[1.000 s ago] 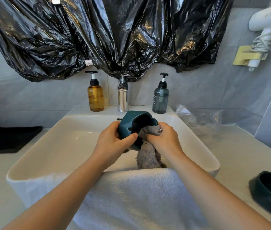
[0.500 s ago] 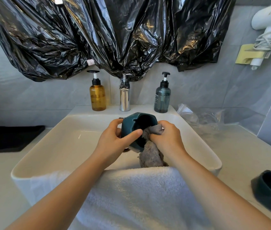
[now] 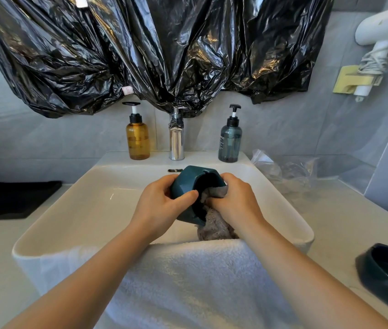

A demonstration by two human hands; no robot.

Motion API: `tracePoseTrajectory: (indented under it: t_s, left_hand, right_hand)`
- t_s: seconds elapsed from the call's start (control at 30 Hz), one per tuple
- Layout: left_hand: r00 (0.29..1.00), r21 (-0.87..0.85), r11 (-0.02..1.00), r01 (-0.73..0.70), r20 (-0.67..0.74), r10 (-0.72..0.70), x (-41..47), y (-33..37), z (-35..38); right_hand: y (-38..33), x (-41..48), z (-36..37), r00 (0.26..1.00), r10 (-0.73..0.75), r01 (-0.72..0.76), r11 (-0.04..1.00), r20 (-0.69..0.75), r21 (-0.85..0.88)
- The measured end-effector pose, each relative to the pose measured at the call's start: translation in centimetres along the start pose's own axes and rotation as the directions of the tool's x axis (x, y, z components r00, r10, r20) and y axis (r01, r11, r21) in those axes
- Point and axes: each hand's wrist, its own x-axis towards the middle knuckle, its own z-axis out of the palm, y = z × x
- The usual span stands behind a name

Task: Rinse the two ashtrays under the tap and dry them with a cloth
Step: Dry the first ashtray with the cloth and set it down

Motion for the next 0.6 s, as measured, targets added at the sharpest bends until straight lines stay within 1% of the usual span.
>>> tracePoseTrajectory:
  t_s: [0.07,0.13,0.23,0.3,0.4,0.5,0.6]
  left_hand:
    - [1.0,-0.041,0.999,0.017,0.007,-0.016,0.0,0.0,-0.1]
    - [0.999,-0.054,0.998,0.036,0.006,-0.036,0.1,-0.1,-0.3]
    - [0.996,-0.021,0.996,0.091,0.011,-0.091,0.2,-0.2,-0.4]
    - [0.99,-0.059,0.988,0.139,0.036,-0.137,0.1,-0.1,-0.2]
    - [0.989,-0.069,0.987,0.145,0.031,-0.143,0.0,0.1,0.1]
    - [0.994,-0.07,0.991,0.113,-0.004,-0.113,0.0,0.1,0.3]
    - [0.996,-0.057,0.995,0.079,-0.034,-0.081,-0.1,0.2,0.2]
  right_hand:
    - [-0.4,-0.3,-0.1,0.996,-0.083,0.08,0.994,-0.033,-0.078]
    - [-0.5,-0.3,-0.1,0.993,-0.112,0.107,0.99,-0.047,-0.091]
    - [-0.1,-0.1,0.0,0.999,-0.031,0.032,0.999,-0.026,0.025]
    - [0.3,0.2,0.1,0.998,0.043,-0.038,0.993,-0.045,0.114]
    - [0.6,0.5,0.1,0.99,0.112,-0.093,0.973,-0.081,0.211]
    - [0.5,0.5,0.2,0.993,0.116,-0.104,0.965,-0.036,0.242]
    - [0.3,0.3,0.5,0.995,0.096,-0.097,0.977,0.018,0.189]
